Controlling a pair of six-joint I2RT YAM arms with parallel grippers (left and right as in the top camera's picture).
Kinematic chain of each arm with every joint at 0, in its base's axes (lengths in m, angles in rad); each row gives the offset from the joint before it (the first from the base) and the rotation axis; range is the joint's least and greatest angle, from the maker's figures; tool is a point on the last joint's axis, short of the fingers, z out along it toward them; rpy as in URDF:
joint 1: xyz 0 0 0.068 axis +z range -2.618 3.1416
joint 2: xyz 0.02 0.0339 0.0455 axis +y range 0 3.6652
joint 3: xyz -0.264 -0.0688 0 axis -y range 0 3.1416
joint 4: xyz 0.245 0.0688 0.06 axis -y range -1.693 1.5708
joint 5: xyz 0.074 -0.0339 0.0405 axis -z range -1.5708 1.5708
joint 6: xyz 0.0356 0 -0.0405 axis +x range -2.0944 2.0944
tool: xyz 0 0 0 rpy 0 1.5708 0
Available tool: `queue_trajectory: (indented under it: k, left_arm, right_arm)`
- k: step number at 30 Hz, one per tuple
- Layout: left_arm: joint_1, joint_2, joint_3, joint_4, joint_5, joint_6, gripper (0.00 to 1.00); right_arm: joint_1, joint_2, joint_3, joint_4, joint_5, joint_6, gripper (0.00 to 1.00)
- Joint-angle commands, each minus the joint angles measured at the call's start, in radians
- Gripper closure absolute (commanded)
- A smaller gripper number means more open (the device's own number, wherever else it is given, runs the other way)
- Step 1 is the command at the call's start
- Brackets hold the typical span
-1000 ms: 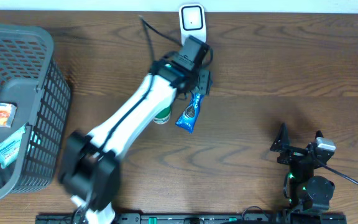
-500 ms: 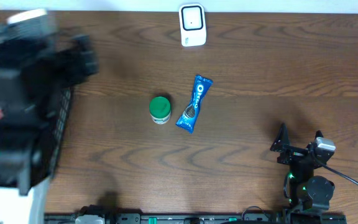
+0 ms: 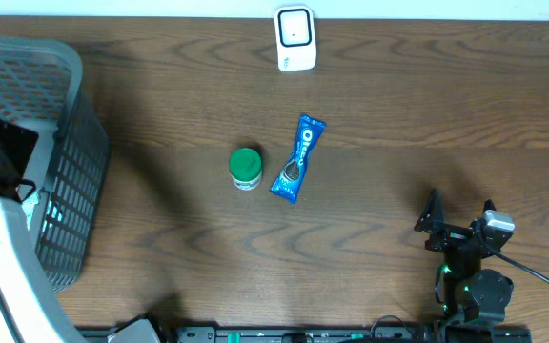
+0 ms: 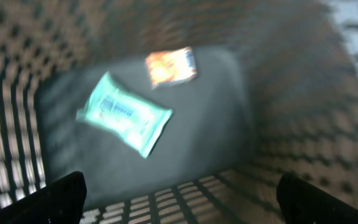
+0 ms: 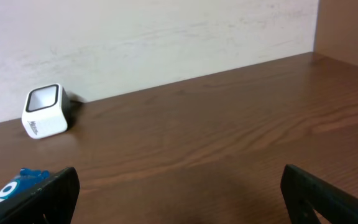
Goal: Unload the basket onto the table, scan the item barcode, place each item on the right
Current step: 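Reach into the basket and grasp the mint-green wipes pack with left gripper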
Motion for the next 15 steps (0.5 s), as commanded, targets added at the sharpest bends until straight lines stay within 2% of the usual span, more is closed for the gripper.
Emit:
queue_trajectory:
  k: [1,8,11,15]
  left_arm:
    - [0.040,0.055,-0.067,0.012,-0.012,-0.287,0.02]
    - [0.049,0.140,-0.218,0.108,-0.046,-0.492,0.02]
    - [0.049,0.179,-0.233,0.115,-0.101,-0.611,0.02]
    - [0.051,0.221,-0.233,0.122,-0.166,-0.683,0.02]
  right_arm:
    - [0.006,-0.005,-0.002,-0.003,0.009,0.007,0.01]
    - [0.006,-0.005,-0.002,-0.003,0.009,0.007,0.01]
    - [0.006,-0.005,-0.002,-0.003,0.009,0.007,0.01]
    - [0.006,-0.005,-0.002,-0.003,0.009,0.007,0.01]
